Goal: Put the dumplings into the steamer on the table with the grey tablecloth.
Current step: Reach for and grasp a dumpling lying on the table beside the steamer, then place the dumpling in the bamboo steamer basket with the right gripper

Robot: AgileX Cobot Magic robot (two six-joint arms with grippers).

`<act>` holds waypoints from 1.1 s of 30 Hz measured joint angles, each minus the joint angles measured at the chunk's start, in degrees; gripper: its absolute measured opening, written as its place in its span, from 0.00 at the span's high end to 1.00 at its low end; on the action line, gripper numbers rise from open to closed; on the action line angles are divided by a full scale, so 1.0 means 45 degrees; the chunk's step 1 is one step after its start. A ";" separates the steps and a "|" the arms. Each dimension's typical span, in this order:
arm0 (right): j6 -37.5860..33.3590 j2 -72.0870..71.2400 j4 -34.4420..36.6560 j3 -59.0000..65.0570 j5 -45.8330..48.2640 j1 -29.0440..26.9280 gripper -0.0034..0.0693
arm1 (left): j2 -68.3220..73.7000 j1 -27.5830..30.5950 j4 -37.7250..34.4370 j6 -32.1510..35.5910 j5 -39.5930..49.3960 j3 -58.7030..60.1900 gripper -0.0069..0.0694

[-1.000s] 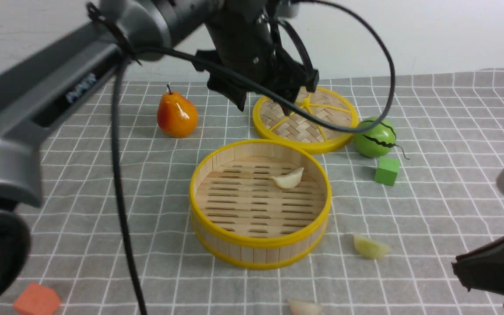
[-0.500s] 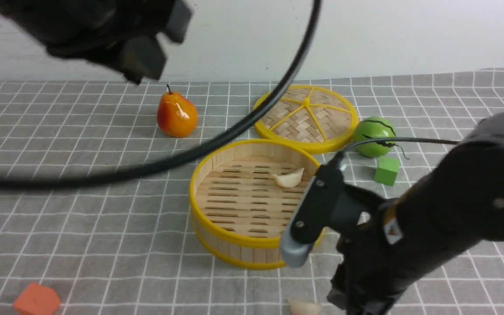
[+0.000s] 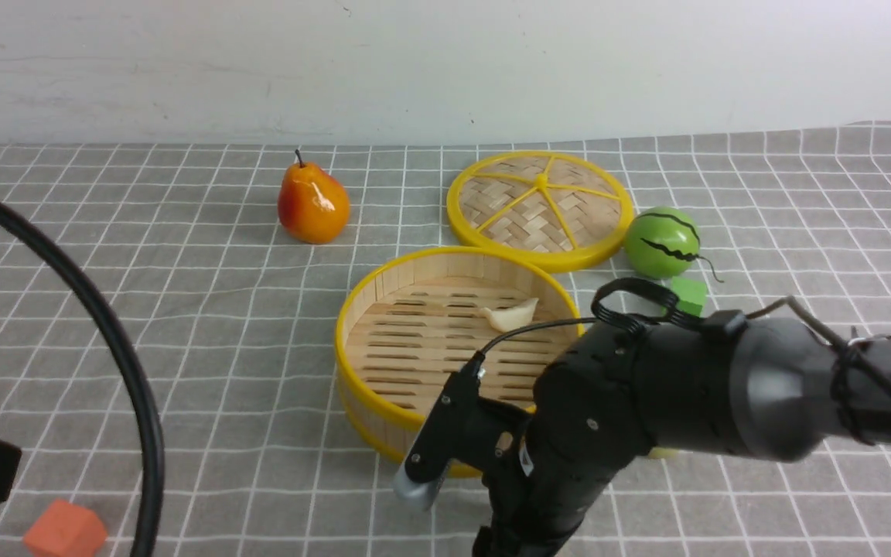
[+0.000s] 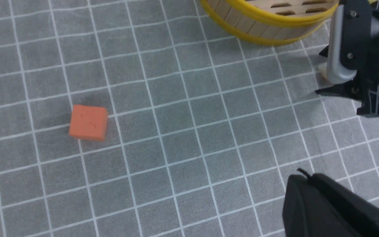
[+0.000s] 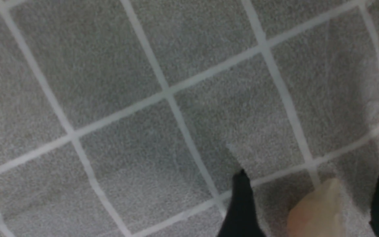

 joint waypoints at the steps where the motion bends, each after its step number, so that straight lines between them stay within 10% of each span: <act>1: 0.0044 0.0061 0.0063 -0.0141 0.0166 0.0000 0.38 | -0.0004 0.0000 0.0000 -0.0018 0.0000 0.0009 0.93; 6: 0.0604 0.0228 -0.0158 -0.0734 0.1400 0.0000 0.75 | -0.0004 0.0000 0.0000 -0.0029 0.0000 0.0016 0.93; 16: 0.0974 -0.0344 0.0064 -0.3904 0.4659 0.0000 0.74 | -0.0015 0.0000 0.0120 -0.0029 0.0000 0.0016 0.93; 33: 0.4736 0.4998 0.0152 -1.1221 0.3078 -0.1324 0.74 | -0.0015 0.0000 0.0101 -0.0029 0.0000 0.0016 0.93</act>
